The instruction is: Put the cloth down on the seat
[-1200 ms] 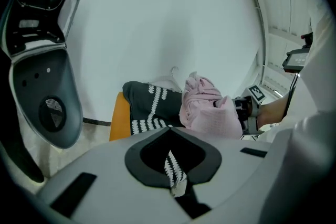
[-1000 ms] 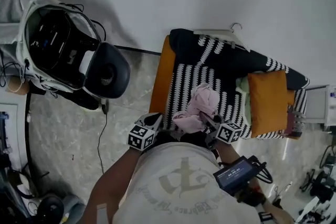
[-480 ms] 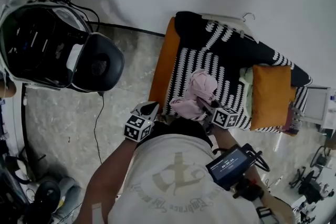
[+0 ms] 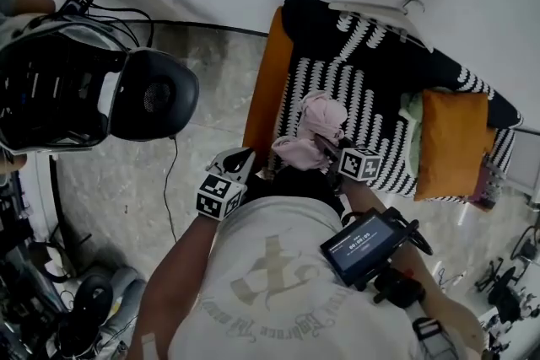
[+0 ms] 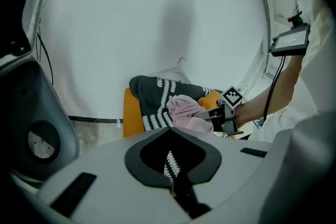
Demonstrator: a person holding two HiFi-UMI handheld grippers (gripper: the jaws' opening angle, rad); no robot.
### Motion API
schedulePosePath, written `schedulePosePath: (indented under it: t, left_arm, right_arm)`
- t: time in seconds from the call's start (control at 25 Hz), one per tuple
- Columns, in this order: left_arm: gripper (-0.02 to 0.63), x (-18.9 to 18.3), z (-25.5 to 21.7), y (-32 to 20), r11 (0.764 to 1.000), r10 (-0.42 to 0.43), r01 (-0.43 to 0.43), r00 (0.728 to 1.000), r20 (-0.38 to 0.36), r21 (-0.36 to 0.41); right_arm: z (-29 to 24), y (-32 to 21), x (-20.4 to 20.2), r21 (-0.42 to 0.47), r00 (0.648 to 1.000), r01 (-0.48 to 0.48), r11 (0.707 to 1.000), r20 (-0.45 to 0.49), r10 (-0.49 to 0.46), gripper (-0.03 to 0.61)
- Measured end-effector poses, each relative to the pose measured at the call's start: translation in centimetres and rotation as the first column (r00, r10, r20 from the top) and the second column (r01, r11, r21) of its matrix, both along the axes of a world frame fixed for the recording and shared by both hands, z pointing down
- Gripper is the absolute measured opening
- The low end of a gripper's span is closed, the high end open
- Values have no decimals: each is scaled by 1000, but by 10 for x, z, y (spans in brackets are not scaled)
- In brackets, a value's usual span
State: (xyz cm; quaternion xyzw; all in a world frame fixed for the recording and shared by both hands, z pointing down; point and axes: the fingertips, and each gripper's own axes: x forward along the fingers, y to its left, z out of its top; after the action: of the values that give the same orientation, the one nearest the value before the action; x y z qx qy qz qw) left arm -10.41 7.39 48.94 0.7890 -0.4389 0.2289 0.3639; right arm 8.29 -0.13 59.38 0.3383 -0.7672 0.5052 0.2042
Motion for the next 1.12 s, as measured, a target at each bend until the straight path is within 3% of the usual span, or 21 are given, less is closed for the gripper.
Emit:
schedulePosePath:
  t: [0.44,1.12]
  left_arm:
    - [12,31,22,-28,997,40,-39,999,24,-60]
    - [11,54,65,-50,982,-36,41,999,29,-183]
  right_arm:
    - [53,-43,4,-58,998,53,997,-25,-55,235]
    - [132,-90,4,-113,982,160,981,-85,-170,234]
